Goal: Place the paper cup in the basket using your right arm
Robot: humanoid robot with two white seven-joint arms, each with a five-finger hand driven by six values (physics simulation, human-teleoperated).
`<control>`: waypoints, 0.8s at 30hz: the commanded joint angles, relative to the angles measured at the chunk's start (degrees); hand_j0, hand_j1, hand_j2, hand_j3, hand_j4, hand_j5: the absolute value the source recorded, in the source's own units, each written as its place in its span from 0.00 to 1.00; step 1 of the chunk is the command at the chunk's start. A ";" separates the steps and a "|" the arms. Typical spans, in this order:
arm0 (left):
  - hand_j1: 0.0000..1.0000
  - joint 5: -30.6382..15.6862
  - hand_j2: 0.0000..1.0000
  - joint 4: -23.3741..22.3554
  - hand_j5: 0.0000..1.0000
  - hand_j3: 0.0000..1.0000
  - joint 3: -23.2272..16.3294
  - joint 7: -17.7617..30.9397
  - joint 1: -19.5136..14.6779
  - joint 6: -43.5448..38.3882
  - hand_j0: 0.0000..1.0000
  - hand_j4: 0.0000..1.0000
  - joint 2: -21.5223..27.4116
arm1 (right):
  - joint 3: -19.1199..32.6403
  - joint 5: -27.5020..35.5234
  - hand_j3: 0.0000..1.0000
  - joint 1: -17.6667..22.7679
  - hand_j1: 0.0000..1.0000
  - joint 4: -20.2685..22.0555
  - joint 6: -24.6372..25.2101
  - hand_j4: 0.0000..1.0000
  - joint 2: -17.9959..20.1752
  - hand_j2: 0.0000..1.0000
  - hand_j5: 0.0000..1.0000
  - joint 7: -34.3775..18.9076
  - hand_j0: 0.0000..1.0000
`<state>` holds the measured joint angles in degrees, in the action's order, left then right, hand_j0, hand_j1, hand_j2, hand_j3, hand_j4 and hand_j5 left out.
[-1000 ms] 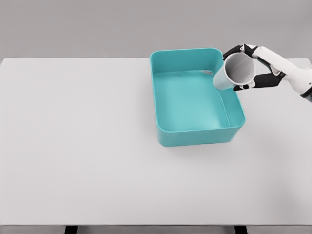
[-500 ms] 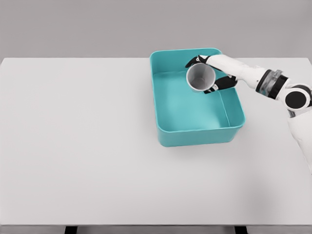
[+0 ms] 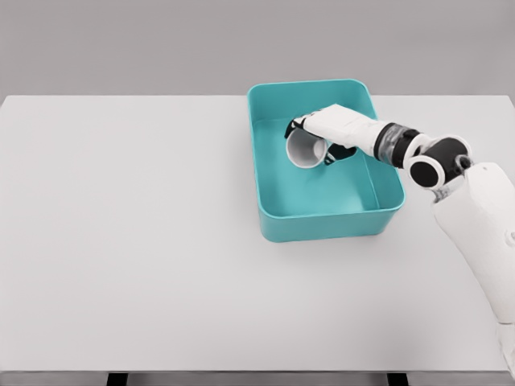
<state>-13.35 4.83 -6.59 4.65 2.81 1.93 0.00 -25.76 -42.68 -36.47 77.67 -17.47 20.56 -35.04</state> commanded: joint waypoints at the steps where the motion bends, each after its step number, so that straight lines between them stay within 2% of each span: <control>1: 1.00 -0.01 1.00 0.00 1.00 1.00 0.00 0.01 -0.09 0.00 1.00 1.00 0.00 | -1.84 -3.29 0.62 0.00 0.62 0.73 1.83 0.62 -0.35 0.62 0.62 0.04 0.62; 2: 1.00 -0.01 1.00 0.00 1.00 1.00 0.00 0.01 0.00 0.00 1.00 1.00 0.00 | -0.96 -3.02 0.92 0.00 0.92 2.48 1.83 0.92 -0.08 0.92 0.92 0.04 0.92; 3: 1.00 -0.01 1.00 0.00 1.00 1.00 0.00 0.01 0.00 0.00 1.00 1.00 0.00 | 1.49 -2.50 1.00 0.18 1.00 5.99 1.83 1.00 0.09 1.00 1.00 0.04 1.00; 4: 1.00 -0.01 1.00 0.00 1.00 1.00 0.00 0.01 0.00 0.00 1.00 1.00 0.00 | 4.22 -0.48 1.00 0.61 1.00 8.99 1.91 1.00 0.36 1.00 1.00 0.04 1.00; 5: 1.00 -0.01 1.00 0.00 1.00 1.00 0.00 0.01 0.00 0.00 1.00 1.00 0.00 | 4.93 1.19 1.00 0.79 1.00 9.78 2.00 1.00 0.53 1.00 1.00 0.04 1.00; 8: 1.00 -0.01 1.00 0.00 1.00 1.00 0.00 0.01 0.00 0.00 1.00 1.00 0.00 | 5.02 2.60 1.00 0.79 1.00 9.96 2.00 1.00 0.97 1.00 1.00 0.04 1.00; 11: 1.00 -0.01 1.00 0.00 1.00 1.00 0.00 0.01 -0.09 0.00 1.00 1.00 0.00 | 9.58 4.18 1.00 1.05 1.00 10.05 1.83 1.00 2.11 1.00 1.00 0.04 1.00; 12: 1.00 -0.01 1.00 0.00 1.00 1.00 0.00 0.01 0.00 0.00 1.00 1.00 0.00 | 13.88 10.31 1.00 1.40 1.00 9.43 1.56 1.00 3.34 1.00 1.00 0.04 1.00; 15: 1.00 -0.01 1.00 0.00 1.00 1.00 0.00 0.01 0.00 0.00 1.00 1.00 0.00 | 18.20 29.92 1.00 3.86 1.00 8.99 1.56 1.00 8.61 1.00 1.00 0.04 1.00; 17: 1.00 -0.01 1.00 0.00 1.00 1.00 0.00 0.01 0.00 0.00 1.00 1.00 0.00 | 21.62 40.39 1.00 5.97 1.00 7.33 1.47 1.00 11.87 1.00 1.00 0.04 1.00; 22: 1.00 -0.01 1.00 0.00 1.00 1.00 0.00 0.01 0.00 0.00 1.00 1.00 0.00 | 24.43 41.01 1.00 13.09 1.00 4.07 0.95 1.00 13.01 1.00 1.00 0.04 1.00; 24: 1.00 -0.01 1.00 0.00 1.00 1.00 0.00 0.01 0.00 0.00 1.00 1.00 0.00 | 25.41 40.92 1.00 13.89 1.00 3.11 1.12 1.00 13.01 1.00 1.00 0.04 1.00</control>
<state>-13.35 4.84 -6.59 4.65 2.81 1.93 0.00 -1.89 -3.19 -22.59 81.90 -16.45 33.12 -35.03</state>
